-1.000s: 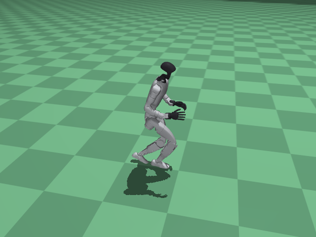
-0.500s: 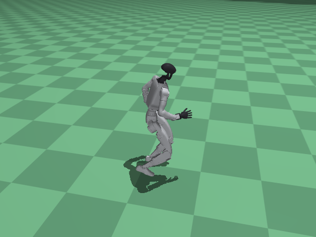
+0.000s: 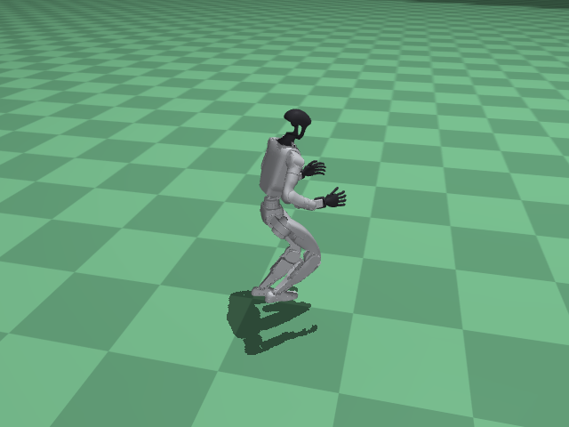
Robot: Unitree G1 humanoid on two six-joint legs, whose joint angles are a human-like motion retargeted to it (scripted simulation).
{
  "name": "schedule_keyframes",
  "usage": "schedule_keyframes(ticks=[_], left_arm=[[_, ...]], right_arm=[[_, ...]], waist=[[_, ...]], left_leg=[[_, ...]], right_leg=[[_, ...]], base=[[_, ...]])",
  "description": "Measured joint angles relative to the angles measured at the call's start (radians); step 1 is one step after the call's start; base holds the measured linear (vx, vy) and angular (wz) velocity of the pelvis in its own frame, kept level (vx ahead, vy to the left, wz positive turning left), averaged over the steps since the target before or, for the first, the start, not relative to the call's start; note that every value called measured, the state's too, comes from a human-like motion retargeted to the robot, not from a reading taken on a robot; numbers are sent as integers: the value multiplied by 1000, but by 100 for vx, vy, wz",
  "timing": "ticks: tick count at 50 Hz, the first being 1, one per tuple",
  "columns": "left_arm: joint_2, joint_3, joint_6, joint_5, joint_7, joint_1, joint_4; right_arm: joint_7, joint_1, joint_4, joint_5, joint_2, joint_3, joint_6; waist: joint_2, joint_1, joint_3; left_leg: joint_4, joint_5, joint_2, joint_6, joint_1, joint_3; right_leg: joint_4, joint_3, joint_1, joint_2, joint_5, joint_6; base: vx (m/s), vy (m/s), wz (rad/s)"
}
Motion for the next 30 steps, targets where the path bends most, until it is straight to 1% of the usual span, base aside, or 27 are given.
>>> schedule_keyframes(ticks=[6, 10, 14, 18, 20, 25, 30], left_arm=[[-71, -46, -6, -21, -31, -104, -126], [-104, -69, -5, -35, -53, -117, -152], [-118, -87, -2, -50, -80, -91, -145], [-122, -100, -3, -66, -104, -49, -125], [-122, -105, -4, -68, -114, -29, -113], [-116, -111, -8, -67, -116, -2, -88], [-115, -112, -22, -51, -79, 12, -76]], right_arm=[[24, 3, -5, 18, 21, -6, 19], [35, -7, -6, 8, 34, 1, 30], [34, -29, -6, 0, 47, 15, 35], [22, -56, -2, -1, 58, 27, 31], [13, -70, 1, 2, 63, 31, 27], [-17, -98, 1, 9, 80, 37, 11], [-62, -89, -5, 27, 109, 38, -9]], waist=[[-27, 7, 8], [-39, 17, 12], [-27, 33, 13], [-6, 42, 7], [-2, 41, 5], [7, 32, -3], [-3, 3, -18]], left_leg=[[-29, 11, -43, -9, 50, -35], [-45, 13, -54, -10, 71, -49], [-41, 6, -16, -5, 75, -38], [-27, -17, 47, 10, 77, 10], [-21, -28, 64, 19, 86, 30], [-17, -38, 75, 32, 121, 33], [-46, -52, 65, 49, 120, 22]], right_leg=[[-32, 46, 109, -6, 22, 18], [-117, 62, 181, -6, 0, 19], [-213, 46, 227, 6, -32, 3], [-282, 14, 247, 16, -32, -7], [-302, 3, 250, 13, -27, -6], [-344, -7, 247, 22, -5, 0], [-372, -3, 213, 21, 22, 15]], base=[[2, -10, 84], [0, -9, 72], [-4, -7, 49], [-7, -5, 35], [-10, -4, 30], [-12, -2, 15], [-16, 1, 12]])
